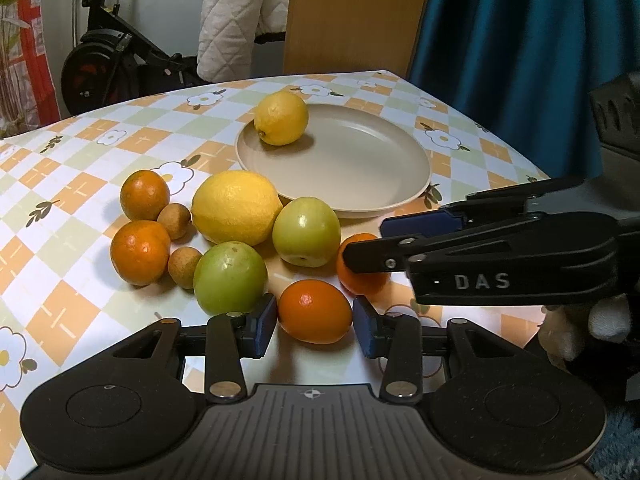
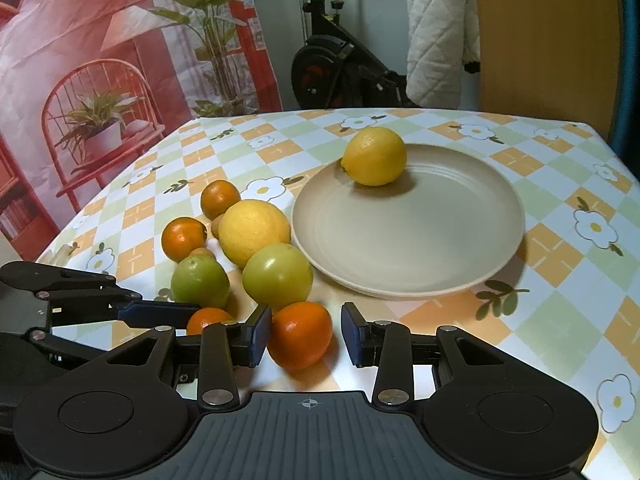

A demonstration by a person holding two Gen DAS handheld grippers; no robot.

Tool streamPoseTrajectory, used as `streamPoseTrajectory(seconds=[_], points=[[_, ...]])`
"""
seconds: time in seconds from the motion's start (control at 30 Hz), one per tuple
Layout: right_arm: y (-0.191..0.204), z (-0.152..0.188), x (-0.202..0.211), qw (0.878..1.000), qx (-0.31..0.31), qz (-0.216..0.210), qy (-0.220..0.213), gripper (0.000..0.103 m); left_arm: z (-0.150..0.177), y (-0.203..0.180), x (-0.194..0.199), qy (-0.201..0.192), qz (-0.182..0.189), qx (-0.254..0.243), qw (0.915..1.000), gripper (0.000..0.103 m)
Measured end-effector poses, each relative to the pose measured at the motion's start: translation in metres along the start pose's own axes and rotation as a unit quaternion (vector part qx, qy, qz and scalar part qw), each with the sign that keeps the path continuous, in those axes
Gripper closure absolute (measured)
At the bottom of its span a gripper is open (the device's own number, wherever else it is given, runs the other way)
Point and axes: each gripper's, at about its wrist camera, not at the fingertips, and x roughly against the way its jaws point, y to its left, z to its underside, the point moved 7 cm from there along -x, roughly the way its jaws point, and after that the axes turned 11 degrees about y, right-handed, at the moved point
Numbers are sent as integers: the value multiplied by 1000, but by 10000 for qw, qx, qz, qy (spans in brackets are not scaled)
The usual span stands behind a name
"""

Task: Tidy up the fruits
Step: 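Grasp an orange with the left tool while the right tool grasps another orange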

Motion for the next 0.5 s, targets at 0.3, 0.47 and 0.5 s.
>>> streamPoseTrajectory(seconds=[0.3,0.47,0.5], points=[[-1,1,-6,9998,-116,-111,118,68,-1,-1,0,-33,-12,-27,10000,59],[-2,2,-7,9996,-174,-147,169,67,-1,-1,1,-37,-15,-56,10000,59],[-2,2,-8,9996,-178,-149,186,67,-1,-2,1,-36,-17,-58,10000,59]])
